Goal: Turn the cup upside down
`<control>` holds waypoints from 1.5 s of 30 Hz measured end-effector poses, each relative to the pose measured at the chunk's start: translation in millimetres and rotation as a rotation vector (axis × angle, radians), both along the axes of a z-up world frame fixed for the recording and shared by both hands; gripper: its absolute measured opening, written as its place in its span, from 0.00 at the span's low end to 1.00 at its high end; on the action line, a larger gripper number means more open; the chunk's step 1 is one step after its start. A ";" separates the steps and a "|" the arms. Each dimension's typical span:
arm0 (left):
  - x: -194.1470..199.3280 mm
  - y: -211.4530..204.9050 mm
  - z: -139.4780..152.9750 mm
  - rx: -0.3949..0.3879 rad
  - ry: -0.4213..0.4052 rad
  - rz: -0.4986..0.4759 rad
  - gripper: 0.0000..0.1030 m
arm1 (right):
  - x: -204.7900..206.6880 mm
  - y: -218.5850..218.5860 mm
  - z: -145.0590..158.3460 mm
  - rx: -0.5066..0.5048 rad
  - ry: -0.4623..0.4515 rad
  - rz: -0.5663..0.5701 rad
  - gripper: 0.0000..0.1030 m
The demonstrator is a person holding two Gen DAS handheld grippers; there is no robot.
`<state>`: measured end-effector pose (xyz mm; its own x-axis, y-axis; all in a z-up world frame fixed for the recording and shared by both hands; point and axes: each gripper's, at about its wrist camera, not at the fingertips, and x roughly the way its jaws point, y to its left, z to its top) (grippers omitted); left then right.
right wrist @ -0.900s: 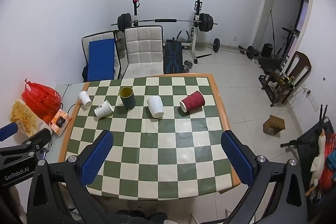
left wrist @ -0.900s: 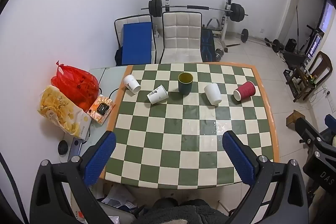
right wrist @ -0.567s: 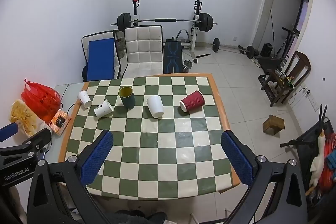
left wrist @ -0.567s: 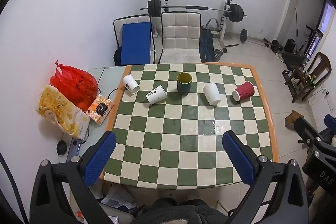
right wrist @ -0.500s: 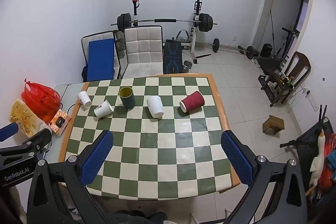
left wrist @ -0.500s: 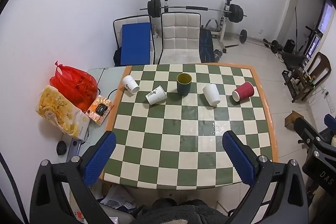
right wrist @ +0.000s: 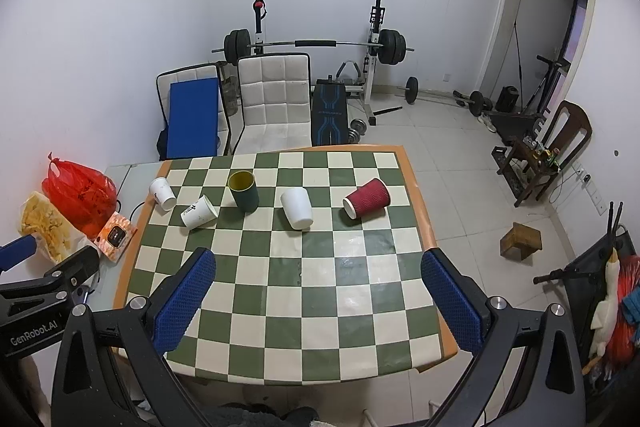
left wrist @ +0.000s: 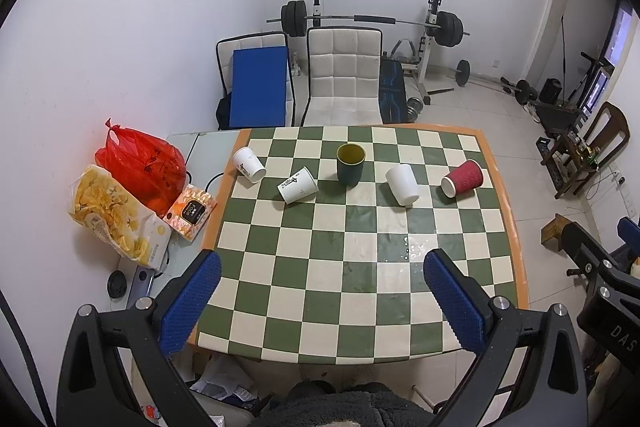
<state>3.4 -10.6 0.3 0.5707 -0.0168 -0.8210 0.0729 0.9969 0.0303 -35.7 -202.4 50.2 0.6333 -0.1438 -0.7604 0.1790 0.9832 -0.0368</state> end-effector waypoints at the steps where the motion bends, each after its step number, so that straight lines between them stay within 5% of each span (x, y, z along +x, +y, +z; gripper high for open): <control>1: -1.4 3.1 0.0 -0.001 -0.002 0.000 1.00 | 1.5 -0.8 0.3 0.002 0.000 0.000 1.00; 45: 6.6 -6.7 12.8 -0.011 -0.010 -0.001 1.00 | 3.6 5.5 11.6 0.007 -0.013 0.003 1.00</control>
<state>10.0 -17.3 13.1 0.5787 -0.0260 -0.8151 0.0737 0.9971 0.0206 -32.1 -196.9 61.8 0.6432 -0.1365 -0.7535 0.1766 0.9839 -0.0275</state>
